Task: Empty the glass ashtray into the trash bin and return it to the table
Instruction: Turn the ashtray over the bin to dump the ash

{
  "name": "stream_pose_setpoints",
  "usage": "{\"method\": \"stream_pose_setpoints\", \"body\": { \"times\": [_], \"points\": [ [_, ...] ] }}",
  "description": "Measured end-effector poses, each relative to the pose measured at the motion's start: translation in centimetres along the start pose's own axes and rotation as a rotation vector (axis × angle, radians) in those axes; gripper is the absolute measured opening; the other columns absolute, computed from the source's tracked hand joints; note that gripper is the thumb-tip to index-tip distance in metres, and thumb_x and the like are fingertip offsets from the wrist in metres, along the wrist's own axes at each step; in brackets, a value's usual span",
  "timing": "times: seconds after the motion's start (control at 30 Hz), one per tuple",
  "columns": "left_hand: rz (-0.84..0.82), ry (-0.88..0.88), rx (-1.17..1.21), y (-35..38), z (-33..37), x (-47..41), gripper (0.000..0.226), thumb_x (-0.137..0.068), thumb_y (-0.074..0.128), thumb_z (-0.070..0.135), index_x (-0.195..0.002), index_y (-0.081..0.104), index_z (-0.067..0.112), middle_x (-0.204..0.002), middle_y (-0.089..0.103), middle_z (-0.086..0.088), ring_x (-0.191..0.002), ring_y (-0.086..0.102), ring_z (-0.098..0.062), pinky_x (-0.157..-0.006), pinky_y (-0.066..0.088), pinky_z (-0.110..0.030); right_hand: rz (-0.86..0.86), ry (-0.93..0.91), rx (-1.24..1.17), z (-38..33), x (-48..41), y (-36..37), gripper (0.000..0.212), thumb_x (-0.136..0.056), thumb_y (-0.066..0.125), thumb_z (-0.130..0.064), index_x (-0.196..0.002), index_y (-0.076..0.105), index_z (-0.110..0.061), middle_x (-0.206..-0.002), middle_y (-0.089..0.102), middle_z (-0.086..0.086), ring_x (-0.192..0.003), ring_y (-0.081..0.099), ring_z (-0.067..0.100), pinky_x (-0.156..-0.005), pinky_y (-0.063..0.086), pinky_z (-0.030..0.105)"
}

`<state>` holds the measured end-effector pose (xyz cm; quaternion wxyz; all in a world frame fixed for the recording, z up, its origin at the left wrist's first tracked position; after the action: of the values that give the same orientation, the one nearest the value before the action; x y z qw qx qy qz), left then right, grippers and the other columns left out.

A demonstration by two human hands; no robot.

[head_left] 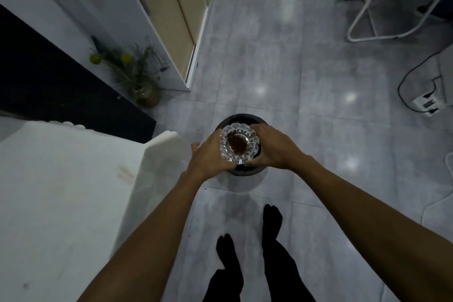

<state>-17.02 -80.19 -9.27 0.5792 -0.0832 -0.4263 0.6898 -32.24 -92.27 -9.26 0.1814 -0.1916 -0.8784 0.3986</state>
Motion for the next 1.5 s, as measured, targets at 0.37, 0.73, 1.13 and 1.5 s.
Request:
{"method": "stream_pose_setpoints", "body": {
  "times": [0.37,0.73,1.13,1.5],
  "points": [
    [0.008,-0.035,0.113,8.8,-6.2,-9.1,0.093,-0.062,0.091,0.045,-0.140,0.042,0.049,-0.128,0.060,0.026,-0.127,0.059,-0.012,-0.117,0.042,-0.058,0.021,0.024,-0.065,12.5,-4.3,7.9,0.098,-0.069,0.088,-0.065,-0.147,0.048,-0.021,-0.142,0.059,0.002,-0.127,0.054,0.021,-0.100,0.043,0.031],
    [0.033,0.066,0.099,19.9,-18.3,-19.7,0.089,-0.066,0.093,0.051,-0.141,0.047,0.045,-0.134,0.064,0.020,-0.127,0.062,-0.013,-0.117,0.044,-0.058,0.064,-0.028,-0.042,24.5,-10.9,20.7,0.094,-0.068,0.084,-0.071,-0.142,0.051,-0.023,-0.137,0.063,0.000,-0.123,0.058,0.020,-0.097,0.044,0.028],
    [0.229,0.247,0.183,25.0,-26.5,-28.3,0.098,-0.063,0.099,0.044,-0.146,0.047,0.045,-0.131,0.056,0.033,-0.116,0.050,0.024,-0.094,0.039,-0.008,0.192,-0.114,0.019,31.3,-17.3,26.4,0.099,-0.062,0.082,-0.079,-0.142,0.051,-0.031,-0.140,0.060,-0.012,-0.125,0.056,0.009,-0.104,0.051,0.038],
    [0.058,0.266,0.193,25.7,-28.5,-30.6,0.096,-0.056,0.098,0.054,-0.134,0.042,0.065,-0.141,0.049,0.019,-0.116,0.045,0.031,-0.092,0.037,-0.003,0.184,0.088,0.036,32.6,-17.0,28.1,0.109,-0.054,0.067,-0.100,-0.141,0.039,-0.041,-0.137,0.055,-0.020,-0.120,0.057,0.002,-0.102,0.052,0.034]
  ]
}}
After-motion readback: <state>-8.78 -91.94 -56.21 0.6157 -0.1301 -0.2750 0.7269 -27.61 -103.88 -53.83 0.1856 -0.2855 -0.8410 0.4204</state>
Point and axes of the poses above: each hand's wrist, its own x-axis away from the middle knuckle, its own y-axis out of the palm, z = x × y, the point moved 5 cm from there along -x, towards the middle knuckle
